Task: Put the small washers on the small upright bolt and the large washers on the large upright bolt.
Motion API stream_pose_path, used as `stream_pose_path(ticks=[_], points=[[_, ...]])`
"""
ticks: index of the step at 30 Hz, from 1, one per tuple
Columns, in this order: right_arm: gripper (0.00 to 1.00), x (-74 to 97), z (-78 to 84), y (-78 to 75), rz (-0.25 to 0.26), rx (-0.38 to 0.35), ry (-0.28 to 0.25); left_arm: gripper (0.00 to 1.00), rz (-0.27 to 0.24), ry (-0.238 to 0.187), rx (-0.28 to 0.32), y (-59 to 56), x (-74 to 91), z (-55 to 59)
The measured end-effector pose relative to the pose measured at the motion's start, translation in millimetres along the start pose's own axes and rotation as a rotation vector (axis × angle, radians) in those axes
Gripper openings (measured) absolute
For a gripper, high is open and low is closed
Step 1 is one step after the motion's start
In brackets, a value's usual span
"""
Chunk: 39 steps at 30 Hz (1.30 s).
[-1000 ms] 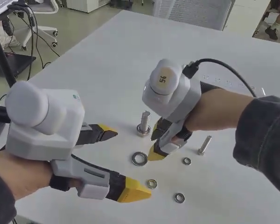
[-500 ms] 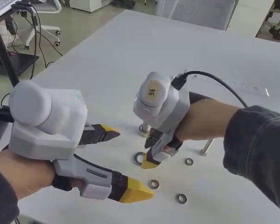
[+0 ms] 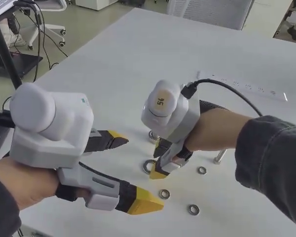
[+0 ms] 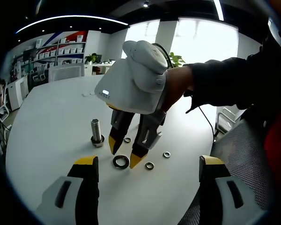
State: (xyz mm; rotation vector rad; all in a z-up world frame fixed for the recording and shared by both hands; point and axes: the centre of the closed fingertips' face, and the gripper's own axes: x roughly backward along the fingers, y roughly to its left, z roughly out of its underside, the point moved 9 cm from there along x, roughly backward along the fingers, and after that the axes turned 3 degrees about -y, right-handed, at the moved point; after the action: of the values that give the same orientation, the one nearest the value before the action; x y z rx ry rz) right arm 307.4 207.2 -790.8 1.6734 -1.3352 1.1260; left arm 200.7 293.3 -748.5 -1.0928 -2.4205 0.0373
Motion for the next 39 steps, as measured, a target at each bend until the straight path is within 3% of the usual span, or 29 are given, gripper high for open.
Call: stream_pose_path(ticks=[9, 30, 39], points=[[0.3, -1.5, 1.2, 1.9, 0.01, 0.02, 0.009, 0.88, -0.012, -0.021, 0.009, 1.1, 1.5, -2.0], [0.24, -1.6, 3.4, 4.0, 0.01, 0.028, 0.002, 0.88, -0.007, -0.007, 0.007, -1.6, 0.1, 0.7], [0.24, 10.4, 9.3, 4.3, 0.019, 0.02, 0.005, 0.88, 0.001, 0.001, 0.005, -1.5, -0.4, 0.6]])
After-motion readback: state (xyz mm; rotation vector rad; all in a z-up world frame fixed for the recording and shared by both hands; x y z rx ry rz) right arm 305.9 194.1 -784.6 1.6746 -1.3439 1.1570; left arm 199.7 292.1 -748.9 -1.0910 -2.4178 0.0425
